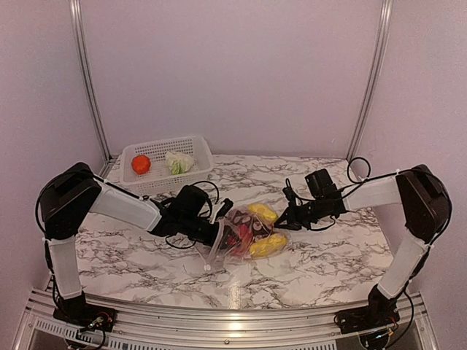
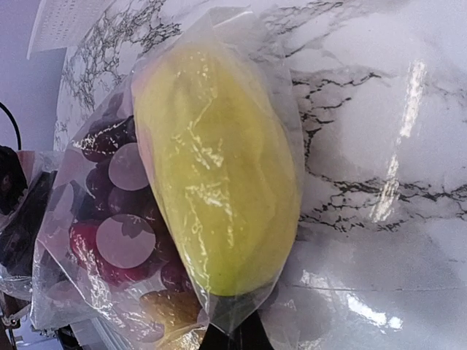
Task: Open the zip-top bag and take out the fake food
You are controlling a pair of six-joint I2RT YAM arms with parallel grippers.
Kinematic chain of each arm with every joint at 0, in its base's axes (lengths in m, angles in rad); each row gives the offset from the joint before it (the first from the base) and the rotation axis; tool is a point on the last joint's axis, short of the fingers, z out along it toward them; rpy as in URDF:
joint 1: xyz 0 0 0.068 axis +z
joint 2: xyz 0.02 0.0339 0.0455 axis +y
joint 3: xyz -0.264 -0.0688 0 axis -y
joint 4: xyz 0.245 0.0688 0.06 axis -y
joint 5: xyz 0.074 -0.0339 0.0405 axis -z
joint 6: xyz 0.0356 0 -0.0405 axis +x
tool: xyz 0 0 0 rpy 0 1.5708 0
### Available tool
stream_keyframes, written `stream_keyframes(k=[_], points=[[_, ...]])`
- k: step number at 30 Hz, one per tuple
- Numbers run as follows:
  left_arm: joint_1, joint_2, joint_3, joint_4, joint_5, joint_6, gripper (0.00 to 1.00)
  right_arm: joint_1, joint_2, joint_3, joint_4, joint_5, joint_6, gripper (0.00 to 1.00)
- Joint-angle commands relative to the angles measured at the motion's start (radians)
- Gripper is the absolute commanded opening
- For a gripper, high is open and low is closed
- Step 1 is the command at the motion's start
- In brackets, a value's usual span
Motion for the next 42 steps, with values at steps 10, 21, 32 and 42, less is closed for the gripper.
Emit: stream_keyframes(k=[10, 21, 32, 42], points=[[0.121, -0.34, -0.247, -0.071, -0.043, -0.016, 0.43, -0.088, -0.085, -0.045, -0.035, 0.015, -0.026, 0.0], [0.393, -0.628, -0.257, -0.321, 0.012, 0.021, 0.38, -0.104, -0.075, -0.049, 0.013, 0.0, -0.003, 0.0], [0.618, -0.369, 0.233, -0.523, -0.197, 0.041, 0.41, -0.104, -0.072, -0.049, 0.012, 0.006, 0.002, 0.0], [0.655, 0.034, 0.634, -0.702, -0.363, 0.084, 0.44, -0.103, -0.077, -0.043, -0.014, 0.022, 0.01, 0.0]])
